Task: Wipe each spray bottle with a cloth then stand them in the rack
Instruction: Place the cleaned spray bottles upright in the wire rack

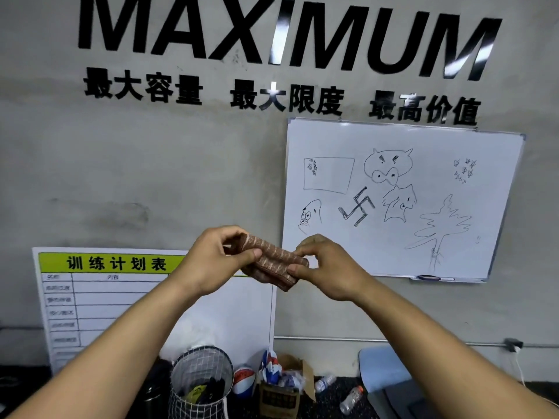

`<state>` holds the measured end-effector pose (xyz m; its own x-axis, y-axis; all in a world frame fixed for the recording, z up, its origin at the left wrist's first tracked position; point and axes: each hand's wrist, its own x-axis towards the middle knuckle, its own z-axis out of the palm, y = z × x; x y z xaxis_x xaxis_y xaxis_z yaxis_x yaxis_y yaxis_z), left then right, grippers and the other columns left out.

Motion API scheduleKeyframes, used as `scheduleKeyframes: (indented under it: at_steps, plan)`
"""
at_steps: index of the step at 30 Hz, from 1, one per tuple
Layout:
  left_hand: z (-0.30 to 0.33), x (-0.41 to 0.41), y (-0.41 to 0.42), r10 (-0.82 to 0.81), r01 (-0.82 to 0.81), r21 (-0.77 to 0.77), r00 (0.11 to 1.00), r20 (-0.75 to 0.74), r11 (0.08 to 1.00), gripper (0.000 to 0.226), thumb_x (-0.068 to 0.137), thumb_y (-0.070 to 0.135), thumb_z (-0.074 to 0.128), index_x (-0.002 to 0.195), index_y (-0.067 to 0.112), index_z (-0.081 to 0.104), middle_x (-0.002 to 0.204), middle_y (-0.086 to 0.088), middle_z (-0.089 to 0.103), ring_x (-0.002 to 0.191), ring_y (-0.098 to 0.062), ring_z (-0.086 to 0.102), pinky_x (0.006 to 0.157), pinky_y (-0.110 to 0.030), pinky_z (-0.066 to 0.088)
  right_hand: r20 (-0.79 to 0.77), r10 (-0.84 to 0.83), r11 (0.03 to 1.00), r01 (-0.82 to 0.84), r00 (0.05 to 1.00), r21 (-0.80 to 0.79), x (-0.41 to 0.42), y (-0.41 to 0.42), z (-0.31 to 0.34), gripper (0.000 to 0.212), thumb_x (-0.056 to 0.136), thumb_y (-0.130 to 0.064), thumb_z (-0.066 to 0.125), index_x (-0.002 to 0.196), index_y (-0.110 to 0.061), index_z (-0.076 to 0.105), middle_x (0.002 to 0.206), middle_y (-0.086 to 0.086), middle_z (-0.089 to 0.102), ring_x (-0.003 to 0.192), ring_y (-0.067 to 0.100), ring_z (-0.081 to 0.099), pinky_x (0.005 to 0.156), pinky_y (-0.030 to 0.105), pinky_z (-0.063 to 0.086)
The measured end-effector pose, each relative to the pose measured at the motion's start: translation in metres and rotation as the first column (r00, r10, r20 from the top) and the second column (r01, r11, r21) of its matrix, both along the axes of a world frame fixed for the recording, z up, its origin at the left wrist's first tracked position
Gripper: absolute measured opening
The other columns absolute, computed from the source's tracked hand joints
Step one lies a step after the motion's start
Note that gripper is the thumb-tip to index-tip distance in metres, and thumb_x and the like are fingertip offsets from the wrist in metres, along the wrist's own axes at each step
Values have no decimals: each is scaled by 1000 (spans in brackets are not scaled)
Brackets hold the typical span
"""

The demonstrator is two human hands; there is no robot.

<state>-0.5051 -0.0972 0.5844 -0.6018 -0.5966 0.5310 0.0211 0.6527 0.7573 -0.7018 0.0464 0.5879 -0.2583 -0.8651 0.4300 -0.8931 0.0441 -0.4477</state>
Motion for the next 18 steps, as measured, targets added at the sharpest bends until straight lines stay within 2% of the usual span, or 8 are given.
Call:
scheduleKeyframes:
  at_steps: [1, 3, 5, 7, 10, 13, 16, 18]
  plan:
    - [-3, 2, 2, -35, 35, 34, 999, -23, 999, 8, 93, 6, 81, 91, 9, 73, 85, -8, 75, 77, -14, 69, 72, -32, 56, -42, 5, 1000, -5, 999, 6, 3, -2, -4, 18, 94, -27, 77, 111, -25, 75, 123, 0, 62, 117, 15, 59, 104, 28, 42]
    - [-12, 8, 6, -40, 42, 50, 998, -54, 998, 10, 93, 3, 79, 93, 10, 72, 79, 2, 75, 73, -7, 67, 72, -22, 54, -38, 77, 997, -77, 996, -8, 16, -8, -15, 36, 94, -29, 77, 128, -23, 70, 130, -4, 65, 122, 12, 59, 106, 29, 43]
    - [-19, 15, 10, -26, 31, 69, 997, -72, 997, 16, 90, -1, 81, 97, 8, 70, 80, -1, 75, 71, -5, 66, 70, -17, 53, 135, 233, 972, -227, 963, -54, 32, -17, -30, 40, 97, -27, 74, 135, -23, 65, 130, -8, 69, 122, 5, 61, 108, 27, 45]
    - [-28, 24, 11, -11, 18, 101, 997, -73, 995, 24, 86, -1, 84, 101, 9, 68, 85, -13, 77, 73, -10, 67, 71, -20, 55, 390, 354, 935, -331, 850, -126, 46, -27, -49, 37, 100, -19, 71, 136, -17, 64, 121, -1, 74, 116, 9, 68, 107, 34, 51]
    - [-49, 49, 9, 63, -53, 127, 995, -76, 990, 27, 86, 3, 85, 104, 12, 67, 86, -9, 77, 73, -13, 66, 70, -24, 54, 638, 433, 892, -405, 637, -201, 72, -42, -81, 29, 103, -7, 64, 131, -11, 66, 112, 19, 76, 101, 22, 73, 95, 39, 59]
    - [-76, 81, 11, 191, -173, 166, 977, -98, 971, 24, 90, 2, 82, 108, 12, 68, 90, -3, 72, 70, -5, 64, 67, -18, 54, 754, 434, 874, -434, 493, -218, 100, -53, -116, 26, 101, -7, 66, 127, -12, 68, 110, 18, 78, 97, 25, 75, 86, 36, 61]
    - [-117, 121, 14, 335, -287, 297, 934, -125, 911, 14, 99, 8, 73, 110, 14, 67, 90, 2, 67, 65, -2, 61, 62, -17, 52, 830, 364, 880, -449, 422, -157, 134, -60, -153, 25, 101, -7, 66, 124, -16, 70, 106, 13, 79, 93, 23, 77, 79, 32, 61]
    - [-154, 152, 20, 417, -339, 406, 901, -121, 849, 11, 102, 12, 69, 110, 19, 68, 87, 6, 69, 70, -7, 62, 61, -21, 53, 866, 317, 869, -484, 387, -102, 160, -64, -182, 27, 101, -3, 65, 124, -15, 70, 105, 10, 80, 92, 21, 78, 76, 29, 60]
